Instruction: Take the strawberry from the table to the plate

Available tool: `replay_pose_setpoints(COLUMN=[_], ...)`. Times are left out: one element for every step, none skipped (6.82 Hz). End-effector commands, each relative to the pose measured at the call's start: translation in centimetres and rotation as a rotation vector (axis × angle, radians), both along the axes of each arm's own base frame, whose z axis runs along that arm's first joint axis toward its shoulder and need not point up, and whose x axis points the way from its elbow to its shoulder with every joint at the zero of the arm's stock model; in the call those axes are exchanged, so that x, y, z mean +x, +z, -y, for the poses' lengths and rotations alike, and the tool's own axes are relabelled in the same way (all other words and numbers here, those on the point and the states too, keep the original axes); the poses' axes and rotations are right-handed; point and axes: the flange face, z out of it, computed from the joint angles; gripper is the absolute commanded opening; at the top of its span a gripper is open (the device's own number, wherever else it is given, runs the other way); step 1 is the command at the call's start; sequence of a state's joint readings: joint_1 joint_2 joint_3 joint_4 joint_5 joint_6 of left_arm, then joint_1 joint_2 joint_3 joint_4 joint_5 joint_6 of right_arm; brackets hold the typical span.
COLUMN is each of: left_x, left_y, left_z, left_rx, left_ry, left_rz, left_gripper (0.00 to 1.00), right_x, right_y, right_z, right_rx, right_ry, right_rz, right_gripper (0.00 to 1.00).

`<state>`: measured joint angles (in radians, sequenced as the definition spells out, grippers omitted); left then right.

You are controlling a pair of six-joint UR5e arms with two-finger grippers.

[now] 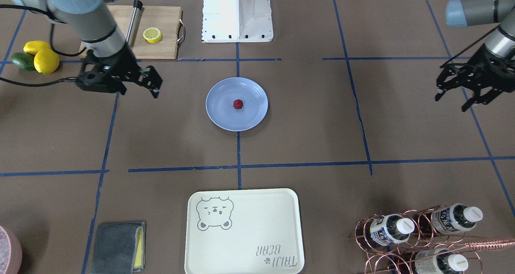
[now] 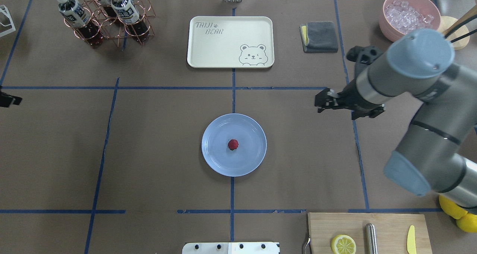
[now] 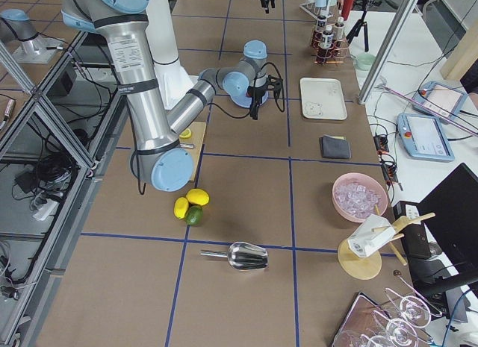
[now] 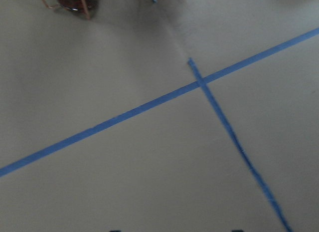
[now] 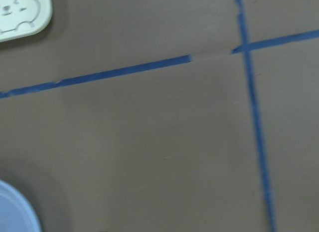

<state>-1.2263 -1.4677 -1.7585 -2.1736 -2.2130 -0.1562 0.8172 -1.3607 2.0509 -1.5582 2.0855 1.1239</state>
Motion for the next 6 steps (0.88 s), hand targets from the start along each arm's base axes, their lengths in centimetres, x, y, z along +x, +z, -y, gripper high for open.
replay_pose_setpoints(left_x=[-9.7, -12.7, -15.2, -15.3, -15.1, -15.0], left_y=[3.6, 2.1, 1.2, 1.3, 1.6, 3.6], left_z=[3.2, 5.4, 6.5, 5.9, 4.9, 3.4], left_rx=[0.006, -0.054, -0.129, -0.207, -0.264, -0.322], left_ry=[0.005, -0.008, -0.016, -0.001, 0.011, 0.004], left_rz=[0.134, 0.158, 0.156, 0.072, 0.020, 0.017], left_gripper=[0.80, 0.80, 0.81, 1.00, 1.00, 1.00], right_x=[14.8, 20.1, 23.8, 27.8, 31.1, 31.9], right_y=[9.2, 12.9, 14.8, 17.0, 20.1, 23.0], right_z=[0.3, 0.8, 1.1, 1.1, 1.0, -0.5], right_rx=[0.093, 0.139, 0.165, 0.176, 0.171, 0.121], right_ry=[-0.131, -0.160, -0.222, -0.289, -0.308, -0.297], right_rz=[-0.023, -0.054, -0.091, -0.120, -0.117, -0.059], right_gripper=[1.00, 1.00, 1.00, 1.00, 1.00, 1.00])
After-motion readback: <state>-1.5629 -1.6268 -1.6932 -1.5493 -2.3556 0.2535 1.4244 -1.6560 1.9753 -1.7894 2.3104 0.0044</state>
